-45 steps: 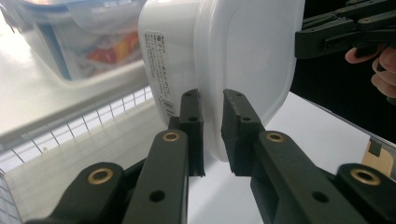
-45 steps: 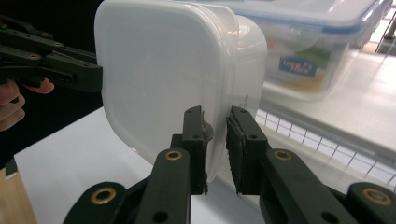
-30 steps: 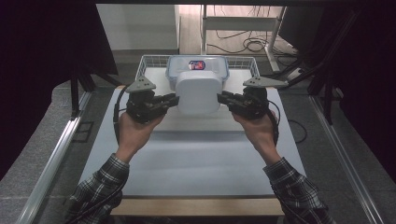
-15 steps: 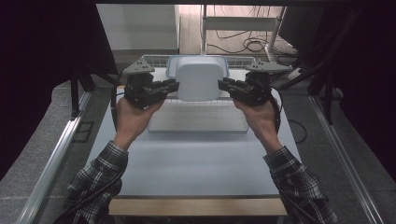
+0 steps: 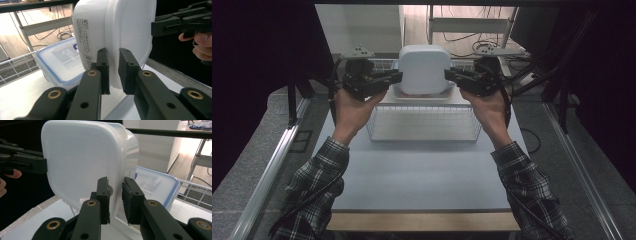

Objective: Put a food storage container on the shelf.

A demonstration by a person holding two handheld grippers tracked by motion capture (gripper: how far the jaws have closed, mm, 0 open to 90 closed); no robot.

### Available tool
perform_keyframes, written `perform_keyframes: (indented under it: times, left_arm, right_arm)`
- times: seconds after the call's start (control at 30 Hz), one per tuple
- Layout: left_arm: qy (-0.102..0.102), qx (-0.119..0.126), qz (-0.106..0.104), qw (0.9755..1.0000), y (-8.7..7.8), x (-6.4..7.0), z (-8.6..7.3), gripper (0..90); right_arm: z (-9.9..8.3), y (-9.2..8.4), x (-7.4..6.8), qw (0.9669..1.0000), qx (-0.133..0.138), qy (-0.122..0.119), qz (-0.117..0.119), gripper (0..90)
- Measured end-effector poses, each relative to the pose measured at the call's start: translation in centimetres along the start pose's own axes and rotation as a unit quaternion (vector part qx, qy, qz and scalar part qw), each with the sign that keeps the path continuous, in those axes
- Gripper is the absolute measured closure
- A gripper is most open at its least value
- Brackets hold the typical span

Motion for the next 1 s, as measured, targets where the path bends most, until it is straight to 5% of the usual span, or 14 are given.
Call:
perform_keyframes:
  times: [0.43, 1.0]
  left_arm:
    - [-0.018, -0.004, 0.001, 0.9998, 1.4, -2.0, 0.5, 78.0]
    - [-0.032, -0.001, 0.010, 0.9994, 2.3, -3.0, 1.3, 72.0]
  right_arm:
    - [1.1, 1.9, 0.8, 0.9997, -0.009, 0.012, -0.017, 74.6]
    - [1.6, 3.0, 1.2, 0.9994, -0.009, 0.025, -0.022, 69.8]
Point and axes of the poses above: each handheld gripper's, and its own axes: y roughly forward along the jaws, z roughly out of its top, x roughly to its right, the point moved 3 cm from there along y, roughly forward along the jaws, and after that the axes turned 11 degrees about -z, right-handed, at the moved point
